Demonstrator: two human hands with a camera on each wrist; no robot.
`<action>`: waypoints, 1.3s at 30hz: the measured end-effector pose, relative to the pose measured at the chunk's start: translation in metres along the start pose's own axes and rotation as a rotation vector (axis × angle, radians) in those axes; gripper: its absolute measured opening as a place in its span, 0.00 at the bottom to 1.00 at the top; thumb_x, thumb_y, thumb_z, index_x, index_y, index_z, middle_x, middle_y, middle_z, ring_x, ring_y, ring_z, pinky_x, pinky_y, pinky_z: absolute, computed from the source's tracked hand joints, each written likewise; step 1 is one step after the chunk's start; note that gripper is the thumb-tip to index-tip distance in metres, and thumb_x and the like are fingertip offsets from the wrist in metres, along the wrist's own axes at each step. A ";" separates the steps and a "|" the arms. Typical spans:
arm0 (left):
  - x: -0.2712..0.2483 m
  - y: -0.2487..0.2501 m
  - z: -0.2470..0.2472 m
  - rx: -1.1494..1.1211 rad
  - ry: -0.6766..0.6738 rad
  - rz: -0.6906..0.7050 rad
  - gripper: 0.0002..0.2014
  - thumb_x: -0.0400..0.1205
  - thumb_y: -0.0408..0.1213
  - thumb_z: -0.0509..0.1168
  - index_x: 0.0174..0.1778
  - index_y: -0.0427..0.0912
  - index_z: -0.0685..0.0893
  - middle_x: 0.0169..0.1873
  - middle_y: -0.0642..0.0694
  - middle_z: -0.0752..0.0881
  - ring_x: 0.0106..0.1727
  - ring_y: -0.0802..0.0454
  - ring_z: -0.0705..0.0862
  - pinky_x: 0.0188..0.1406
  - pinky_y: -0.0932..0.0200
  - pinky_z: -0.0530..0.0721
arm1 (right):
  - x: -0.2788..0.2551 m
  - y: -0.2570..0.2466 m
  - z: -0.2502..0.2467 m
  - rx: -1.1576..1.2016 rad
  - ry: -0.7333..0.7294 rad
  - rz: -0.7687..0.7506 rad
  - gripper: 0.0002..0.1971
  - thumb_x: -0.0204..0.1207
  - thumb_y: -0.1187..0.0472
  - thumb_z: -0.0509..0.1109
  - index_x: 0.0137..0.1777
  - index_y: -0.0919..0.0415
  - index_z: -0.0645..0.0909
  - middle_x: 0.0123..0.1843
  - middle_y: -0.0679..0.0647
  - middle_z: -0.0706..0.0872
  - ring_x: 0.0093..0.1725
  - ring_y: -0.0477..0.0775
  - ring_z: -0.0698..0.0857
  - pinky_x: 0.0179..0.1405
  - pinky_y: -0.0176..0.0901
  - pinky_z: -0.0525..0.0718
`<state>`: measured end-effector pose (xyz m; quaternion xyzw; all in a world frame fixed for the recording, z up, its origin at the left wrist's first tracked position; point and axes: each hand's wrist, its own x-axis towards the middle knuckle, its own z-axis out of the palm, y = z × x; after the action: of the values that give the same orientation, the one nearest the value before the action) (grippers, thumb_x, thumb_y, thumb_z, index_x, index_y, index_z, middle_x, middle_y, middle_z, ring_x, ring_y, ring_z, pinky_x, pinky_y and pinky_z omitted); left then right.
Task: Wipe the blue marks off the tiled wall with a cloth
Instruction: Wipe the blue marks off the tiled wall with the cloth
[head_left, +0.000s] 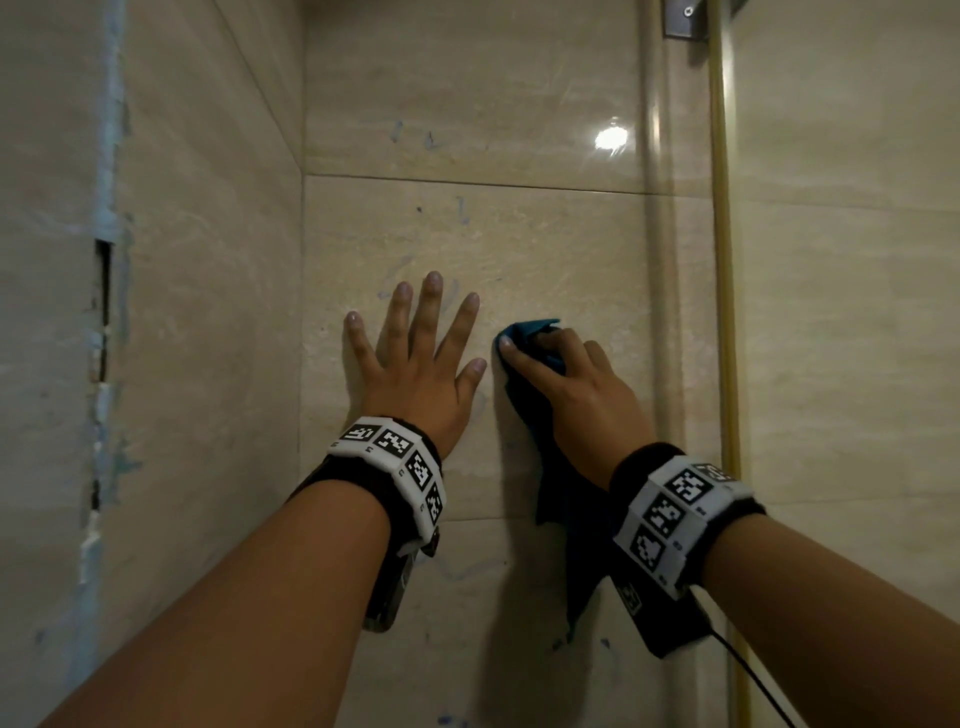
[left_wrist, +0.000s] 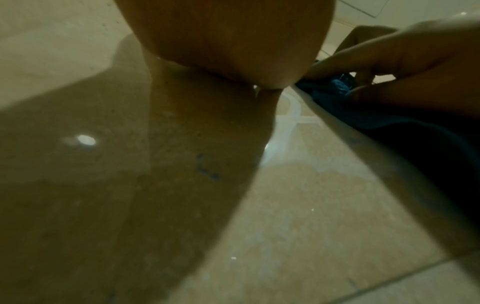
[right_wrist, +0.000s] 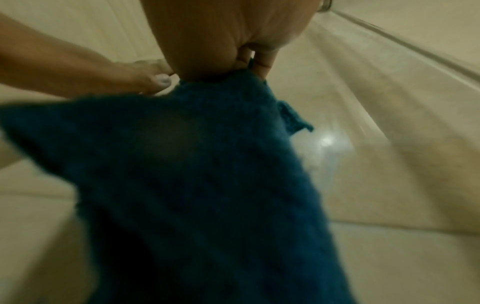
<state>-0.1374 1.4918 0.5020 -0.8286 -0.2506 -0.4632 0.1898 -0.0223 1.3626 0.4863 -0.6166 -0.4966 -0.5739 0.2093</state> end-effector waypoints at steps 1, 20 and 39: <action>0.000 0.000 0.000 0.007 0.003 0.000 0.30 0.86 0.57 0.35 0.75 0.59 0.22 0.79 0.49 0.23 0.81 0.45 0.26 0.76 0.28 0.33 | -0.006 0.000 0.001 -0.012 0.003 -0.029 0.36 0.62 0.72 0.78 0.72 0.55 0.77 0.58 0.66 0.81 0.48 0.70 0.82 0.28 0.49 0.82; -0.018 -0.012 0.034 0.014 0.251 0.087 0.36 0.79 0.68 0.41 0.84 0.59 0.50 0.85 0.46 0.49 0.84 0.44 0.48 0.75 0.28 0.46 | 0.007 0.015 -0.018 -0.042 -0.107 0.128 0.36 0.70 0.71 0.70 0.79 0.52 0.68 0.67 0.67 0.74 0.58 0.71 0.77 0.37 0.58 0.86; -0.018 -0.012 0.035 0.019 0.246 0.074 0.37 0.78 0.69 0.35 0.82 0.60 0.41 0.84 0.47 0.42 0.84 0.45 0.42 0.75 0.28 0.43 | -0.022 0.031 -0.014 0.001 -0.028 0.380 0.39 0.73 0.76 0.62 0.82 0.49 0.61 0.76 0.62 0.66 0.66 0.69 0.71 0.45 0.57 0.81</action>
<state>-0.1290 1.5158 0.4704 -0.7724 -0.1991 -0.5516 0.2441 0.0009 1.3297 0.4798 -0.7070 -0.3745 -0.5152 0.3074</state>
